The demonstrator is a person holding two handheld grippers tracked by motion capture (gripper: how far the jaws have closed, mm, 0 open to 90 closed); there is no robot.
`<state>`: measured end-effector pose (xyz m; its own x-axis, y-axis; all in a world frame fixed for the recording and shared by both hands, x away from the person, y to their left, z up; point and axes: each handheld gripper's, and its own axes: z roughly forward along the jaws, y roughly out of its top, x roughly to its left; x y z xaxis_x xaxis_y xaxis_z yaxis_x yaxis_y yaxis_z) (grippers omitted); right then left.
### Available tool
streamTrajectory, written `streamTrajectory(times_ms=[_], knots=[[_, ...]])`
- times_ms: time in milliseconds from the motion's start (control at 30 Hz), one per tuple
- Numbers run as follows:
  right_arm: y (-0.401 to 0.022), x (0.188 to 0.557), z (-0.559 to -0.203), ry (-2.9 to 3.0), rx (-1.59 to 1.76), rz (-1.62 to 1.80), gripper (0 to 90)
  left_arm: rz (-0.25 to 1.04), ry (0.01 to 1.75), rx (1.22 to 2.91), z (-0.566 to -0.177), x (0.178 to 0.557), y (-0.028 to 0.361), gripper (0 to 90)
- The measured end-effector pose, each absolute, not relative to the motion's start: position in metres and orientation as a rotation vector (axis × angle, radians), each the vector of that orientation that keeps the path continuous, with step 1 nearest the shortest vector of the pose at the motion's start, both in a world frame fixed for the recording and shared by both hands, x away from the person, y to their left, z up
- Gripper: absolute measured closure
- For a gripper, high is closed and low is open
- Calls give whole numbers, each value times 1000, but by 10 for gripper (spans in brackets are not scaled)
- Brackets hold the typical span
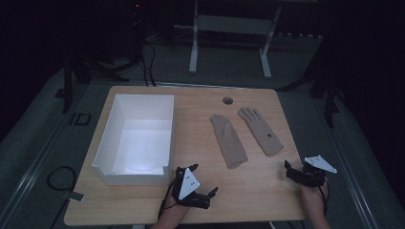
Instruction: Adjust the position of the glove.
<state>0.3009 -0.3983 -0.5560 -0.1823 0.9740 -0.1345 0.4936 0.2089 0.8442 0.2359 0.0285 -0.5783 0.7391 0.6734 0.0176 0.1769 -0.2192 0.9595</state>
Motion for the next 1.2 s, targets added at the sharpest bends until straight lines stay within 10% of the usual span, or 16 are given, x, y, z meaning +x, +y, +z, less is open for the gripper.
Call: streamTrajectory(times_ms=[1200], knots=[[-368,321,-505,1979,1398,961,112,497,662,1758,-578,236,30,2]])
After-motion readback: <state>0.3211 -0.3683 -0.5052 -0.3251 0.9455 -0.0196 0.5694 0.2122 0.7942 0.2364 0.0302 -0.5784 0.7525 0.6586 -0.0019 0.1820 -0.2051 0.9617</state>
